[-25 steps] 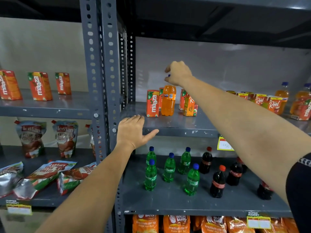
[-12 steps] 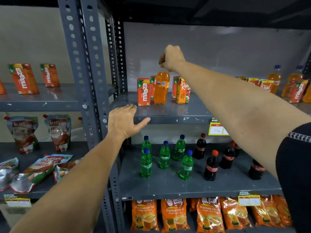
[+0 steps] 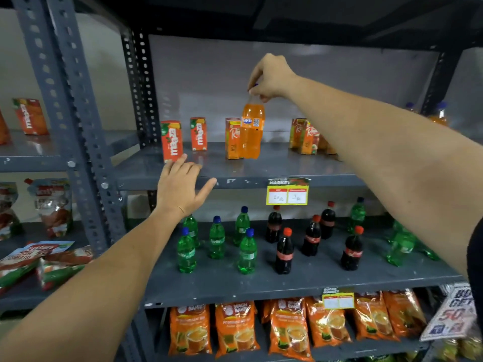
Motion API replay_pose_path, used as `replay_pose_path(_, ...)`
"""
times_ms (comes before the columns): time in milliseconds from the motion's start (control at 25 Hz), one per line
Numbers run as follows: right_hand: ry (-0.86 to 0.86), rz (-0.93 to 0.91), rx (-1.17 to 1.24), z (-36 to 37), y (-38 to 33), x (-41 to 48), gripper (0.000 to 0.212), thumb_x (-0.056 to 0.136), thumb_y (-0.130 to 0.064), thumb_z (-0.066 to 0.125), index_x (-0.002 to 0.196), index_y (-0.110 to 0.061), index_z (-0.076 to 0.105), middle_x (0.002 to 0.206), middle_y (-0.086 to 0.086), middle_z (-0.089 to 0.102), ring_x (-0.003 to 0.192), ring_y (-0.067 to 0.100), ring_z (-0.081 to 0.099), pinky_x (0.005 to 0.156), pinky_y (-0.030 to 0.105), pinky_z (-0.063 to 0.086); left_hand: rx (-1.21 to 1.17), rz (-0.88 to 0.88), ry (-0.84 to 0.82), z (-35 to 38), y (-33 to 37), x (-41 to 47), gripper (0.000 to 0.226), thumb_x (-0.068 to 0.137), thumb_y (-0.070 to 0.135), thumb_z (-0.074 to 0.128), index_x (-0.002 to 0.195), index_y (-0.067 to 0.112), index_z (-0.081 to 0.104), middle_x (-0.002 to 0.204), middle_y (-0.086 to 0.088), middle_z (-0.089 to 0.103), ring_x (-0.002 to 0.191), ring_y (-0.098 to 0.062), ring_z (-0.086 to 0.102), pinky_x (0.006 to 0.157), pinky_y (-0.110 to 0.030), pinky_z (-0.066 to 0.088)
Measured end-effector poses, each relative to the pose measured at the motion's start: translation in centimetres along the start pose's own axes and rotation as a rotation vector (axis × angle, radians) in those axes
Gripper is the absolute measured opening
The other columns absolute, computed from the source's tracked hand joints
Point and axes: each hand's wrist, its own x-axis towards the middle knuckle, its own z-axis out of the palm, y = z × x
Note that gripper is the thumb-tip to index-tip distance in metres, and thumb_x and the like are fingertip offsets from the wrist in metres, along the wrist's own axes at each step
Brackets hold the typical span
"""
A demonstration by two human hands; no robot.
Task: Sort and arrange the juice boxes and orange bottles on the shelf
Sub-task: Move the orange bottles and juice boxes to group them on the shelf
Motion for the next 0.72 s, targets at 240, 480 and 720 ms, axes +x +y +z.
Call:
replay_pose_path(240,-0.110,0.022,-0.040,-5.4,10.5,-3.1,0.011,0.084,-0.009,0.073,0.094,-0.005,0.076,0.092,0.014,0.073,0.065,0.021,0.070,0.059,0.021,0.061,-0.072,0.065,0.002,1.7,14.4,4.2,0.069,0.088,0.063,0.029,0.117,0.008,0.061,0.121,-0.012,0.063,0.130,-0.031,0.043,0.109,-0.053,0.029)
replay_pose_path(480,-0.147,0.082,-0.103,-10.9,21.9,-5.7,0.014,0.084,-0.007,0.073,0.097,-0.003,0.074,0.097,0.015,0.073,0.084,0.028,0.074,0.074,0.030,0.060,-0.087,0.214,0.069,4.1,29.7,8.3,0.065,0.088,0.062,0.034,0.117,0.011,0.061,0.122,-0.010,0.063,0.128,-0.030,0.045,0.109,-0.054,0.028)
replay_pose_path(720,-0.144,0.149,-0.202,-13.8,31.6,-6.5,0.015,0.084,-0.007,0.073,0.098,-0.003,0.075,0.097,0.014,0.075,0.083,0.025,0.075,0.077,0.029,0.060,-0.066,0.194,0.073,7.4,39.0,10.6,0.059,0.089,0.058,0.035,0.108,0.010,0.062,0.107,-0.007,0.066,0.104,-0.027,0.056,0.090,-0.046,0.040)
